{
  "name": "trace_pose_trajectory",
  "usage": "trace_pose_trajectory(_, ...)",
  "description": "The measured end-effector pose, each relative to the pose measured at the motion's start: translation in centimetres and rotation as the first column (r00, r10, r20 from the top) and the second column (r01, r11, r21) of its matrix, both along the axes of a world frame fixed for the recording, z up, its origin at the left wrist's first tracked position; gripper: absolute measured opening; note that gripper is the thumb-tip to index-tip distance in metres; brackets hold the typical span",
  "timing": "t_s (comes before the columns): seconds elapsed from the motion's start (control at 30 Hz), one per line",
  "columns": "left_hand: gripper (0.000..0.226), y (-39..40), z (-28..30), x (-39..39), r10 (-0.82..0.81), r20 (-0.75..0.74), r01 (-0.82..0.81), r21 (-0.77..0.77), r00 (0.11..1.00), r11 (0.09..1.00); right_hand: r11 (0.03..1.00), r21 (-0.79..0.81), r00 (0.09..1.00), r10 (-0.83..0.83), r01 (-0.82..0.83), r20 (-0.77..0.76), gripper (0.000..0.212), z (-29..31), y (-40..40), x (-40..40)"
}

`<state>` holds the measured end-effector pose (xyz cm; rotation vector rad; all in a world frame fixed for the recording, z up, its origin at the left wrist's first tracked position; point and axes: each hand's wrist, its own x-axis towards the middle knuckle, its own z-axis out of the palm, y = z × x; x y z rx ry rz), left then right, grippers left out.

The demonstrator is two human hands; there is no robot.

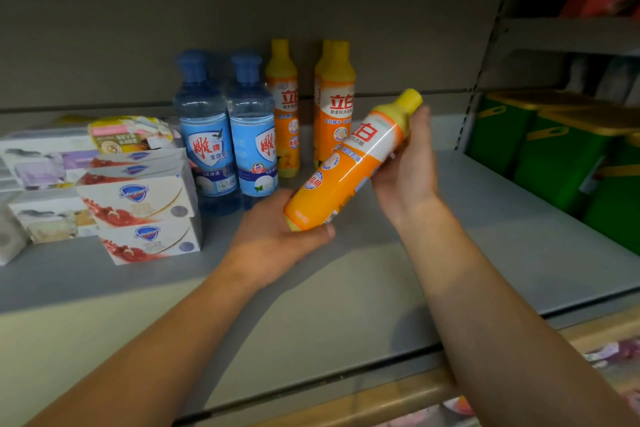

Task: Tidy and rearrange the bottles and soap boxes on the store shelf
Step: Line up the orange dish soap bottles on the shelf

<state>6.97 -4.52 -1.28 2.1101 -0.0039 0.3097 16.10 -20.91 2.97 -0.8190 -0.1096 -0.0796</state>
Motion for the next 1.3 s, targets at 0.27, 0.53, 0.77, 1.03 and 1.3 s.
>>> trace_pose_trajectory(0.27,0.053,0.3,0.3,-1.2,-0.482,-0.140,0.219,-0.759,0.865,0.614,0.940,0.053,0.941,0.333,-0.336,0.062,0.082,-0.6,2.0,-1.5)
trace_pose_trajectory(0.53,0.062,0.8,0.6,-1.2,-0.689,-0.181,0.218,-0.866,0.702,0.450,0.899,0.212,0.921,0.390,-0.383,0.012,0.054,-1.0,2.1,-1.5)
trace_pose_trajectory(0.77,0.064,-0.3,0.4,-0.5,-0.038,0.104,0.028,0.089,0.994,0.996,0.997,-0.039,0.992,0.064,-0.069,-0.108,0.041,-1.0,2.4,-1.1)
trace_pose_trajectory(1.03,0.047,0.6,1.2,-0.9,-0.198,-0.058,0.098,-0.714,0.978,0.693,0.954,-0.023,0.954,0.300,-0.300,0.013,0.030,-0.5,2.2,-1.0)
trace_pose_trajectory(1.3,0.053,2.2,1.1,-0.9,-0.535,-0.082,0.155,-0.911,0.841,0.382,0.937,-0.229,0.948,0.295,-0.264,0.116,0.018,-1.1,2.7,-1.5)
